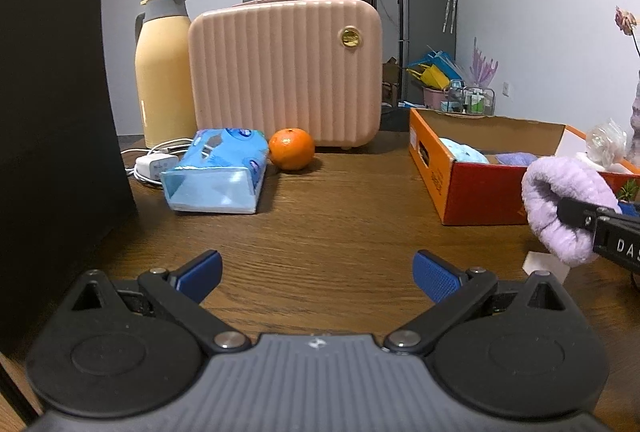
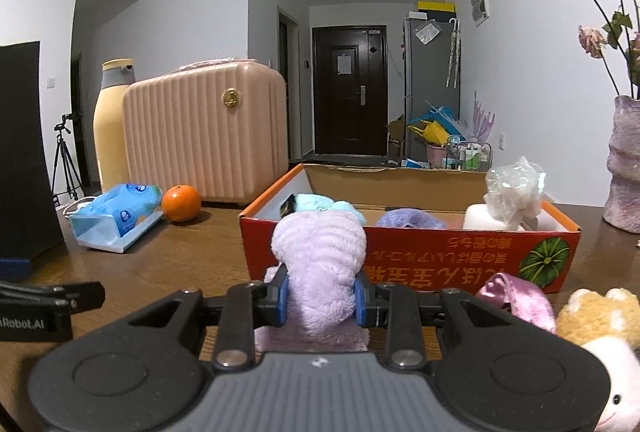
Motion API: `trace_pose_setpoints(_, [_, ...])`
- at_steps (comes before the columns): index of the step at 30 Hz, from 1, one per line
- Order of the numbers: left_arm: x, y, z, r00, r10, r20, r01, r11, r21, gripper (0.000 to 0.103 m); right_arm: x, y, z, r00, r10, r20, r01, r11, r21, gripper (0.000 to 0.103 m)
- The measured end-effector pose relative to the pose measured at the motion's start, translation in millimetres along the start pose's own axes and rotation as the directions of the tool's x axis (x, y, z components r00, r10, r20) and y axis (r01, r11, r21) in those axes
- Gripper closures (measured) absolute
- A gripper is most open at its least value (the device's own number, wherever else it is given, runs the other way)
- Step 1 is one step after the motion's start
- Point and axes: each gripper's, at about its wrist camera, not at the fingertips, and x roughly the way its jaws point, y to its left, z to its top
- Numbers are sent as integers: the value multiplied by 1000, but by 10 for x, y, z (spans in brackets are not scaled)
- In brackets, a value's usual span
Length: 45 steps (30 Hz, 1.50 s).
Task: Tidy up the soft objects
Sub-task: 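Lower left gripper onto white wedge sponge and close while right gripper holds towel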
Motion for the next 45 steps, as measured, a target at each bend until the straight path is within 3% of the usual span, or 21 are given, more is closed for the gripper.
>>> trace_pose_setpoints(27, [-9,-606,-119,998,-47,-53,49,998,39,0,-271,-792,-15,992,-118,40,117,993,25,74])
trace_pose_setpoints(45, [107,-1237,-124,983,-157,-98,168,980,111,0,-322,-1090,-35,984,-174,47,172,984,41,73])
